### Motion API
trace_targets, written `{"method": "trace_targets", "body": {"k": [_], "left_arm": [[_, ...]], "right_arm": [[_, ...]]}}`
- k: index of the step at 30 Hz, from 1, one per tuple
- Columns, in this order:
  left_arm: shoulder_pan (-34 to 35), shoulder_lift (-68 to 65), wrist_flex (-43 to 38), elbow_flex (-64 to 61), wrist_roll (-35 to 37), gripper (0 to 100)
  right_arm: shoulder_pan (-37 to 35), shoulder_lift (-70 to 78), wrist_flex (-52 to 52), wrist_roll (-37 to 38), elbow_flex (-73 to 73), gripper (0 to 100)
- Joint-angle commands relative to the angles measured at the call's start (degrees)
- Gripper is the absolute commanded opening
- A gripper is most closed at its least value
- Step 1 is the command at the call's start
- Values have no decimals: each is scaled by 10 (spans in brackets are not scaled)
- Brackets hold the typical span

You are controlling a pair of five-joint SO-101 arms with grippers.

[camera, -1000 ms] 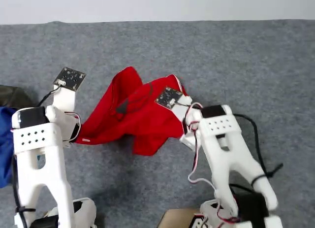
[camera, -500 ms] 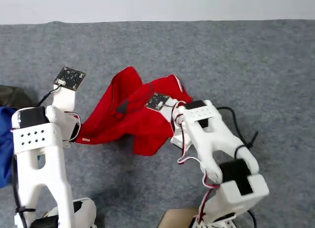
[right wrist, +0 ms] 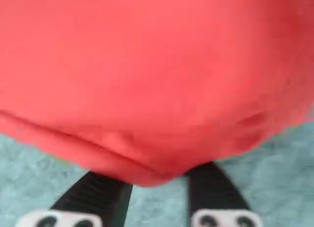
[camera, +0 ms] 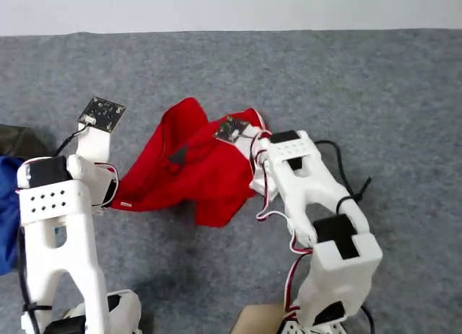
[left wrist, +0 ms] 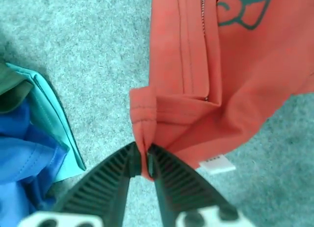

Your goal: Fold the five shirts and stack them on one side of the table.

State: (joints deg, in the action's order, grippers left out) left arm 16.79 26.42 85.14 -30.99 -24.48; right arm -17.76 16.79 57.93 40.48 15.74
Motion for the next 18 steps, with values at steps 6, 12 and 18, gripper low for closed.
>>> {"method": "trace_targets", "body": {"k": [6, 12, 18], "left_arm": [[-5, 18, -10, 7, 6, 6], [-5, 18, 43, 111, 25, 6], [-34, 18, 91, 283, 82, 6]], "right_arm": [[22, -12, 127, 2, -114, 9], [33, -96, 231, 1, -227, 9], [33, -207, 266, 1, -308, 9]]}}
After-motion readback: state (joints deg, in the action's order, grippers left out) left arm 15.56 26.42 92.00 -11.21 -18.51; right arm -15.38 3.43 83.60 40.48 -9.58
